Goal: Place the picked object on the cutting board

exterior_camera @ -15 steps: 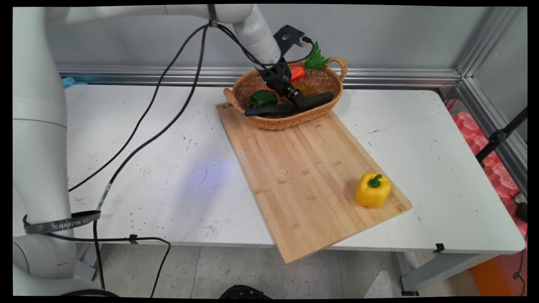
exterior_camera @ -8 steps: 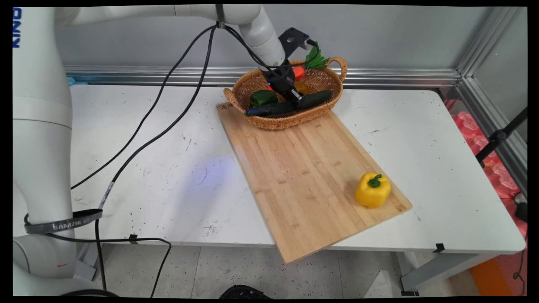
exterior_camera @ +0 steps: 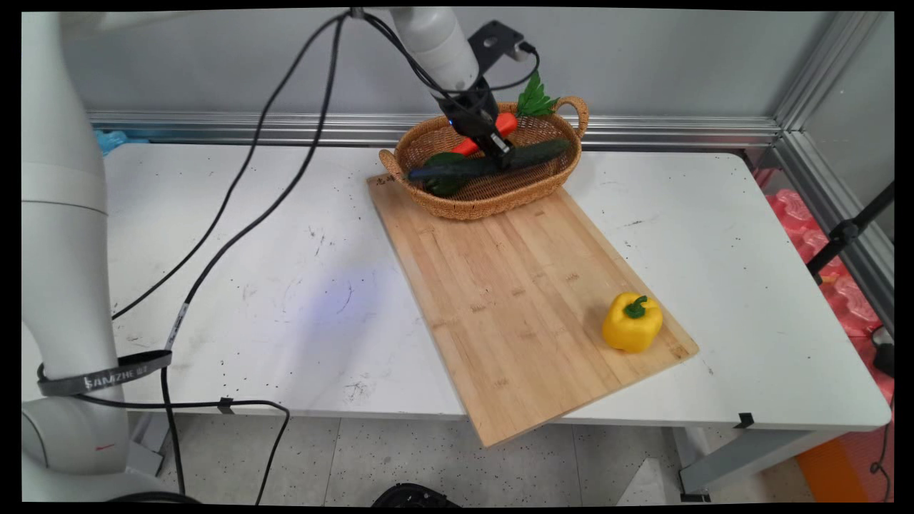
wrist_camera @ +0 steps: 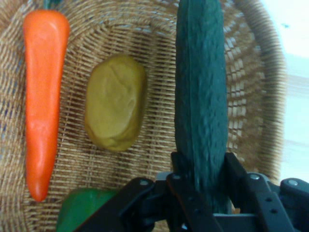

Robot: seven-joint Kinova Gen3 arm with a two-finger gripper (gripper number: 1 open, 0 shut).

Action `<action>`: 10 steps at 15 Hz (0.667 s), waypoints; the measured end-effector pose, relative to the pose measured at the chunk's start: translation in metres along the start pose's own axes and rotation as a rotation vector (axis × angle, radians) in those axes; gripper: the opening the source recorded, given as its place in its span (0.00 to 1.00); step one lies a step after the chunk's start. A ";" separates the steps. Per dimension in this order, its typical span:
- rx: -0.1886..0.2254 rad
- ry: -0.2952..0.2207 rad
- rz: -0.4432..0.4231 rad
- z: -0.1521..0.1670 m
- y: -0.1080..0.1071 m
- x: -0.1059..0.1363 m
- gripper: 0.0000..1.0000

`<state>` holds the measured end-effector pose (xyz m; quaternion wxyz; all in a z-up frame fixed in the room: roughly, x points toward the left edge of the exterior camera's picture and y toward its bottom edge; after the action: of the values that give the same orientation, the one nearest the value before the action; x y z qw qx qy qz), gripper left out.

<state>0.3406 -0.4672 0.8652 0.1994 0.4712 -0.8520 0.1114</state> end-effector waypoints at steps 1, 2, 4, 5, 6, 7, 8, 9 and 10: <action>-0.003 0.003 0.014 -0.010 0.002 0.000 0.00; -0.006 0.005 0.029 -0.021 0.003 -0.002 0.00; -0.014 0.008 0.058 -0.038 0.007 -0.004 0.00; -0.021 0.010 0.080 -0.049 0.010 -0.006 0.00; -0.030 0.014 0.105 -0.061 0.013 -0.008 0.00; -0.038 0.018 0.129 -0.070 0.016 -0.010 0.00; -0.049 0.023 0.157 -0.080 0.019 -0.012 0.00; -0.058 0.027 0.181 -0.088 0.022 -0.014 0.00; -0.073 0.032 0.212 -0.099 0.026 -0.016 0.00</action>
<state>0.3498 -0.4040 0.9463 0.2170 0.3689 -0.8973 0.1083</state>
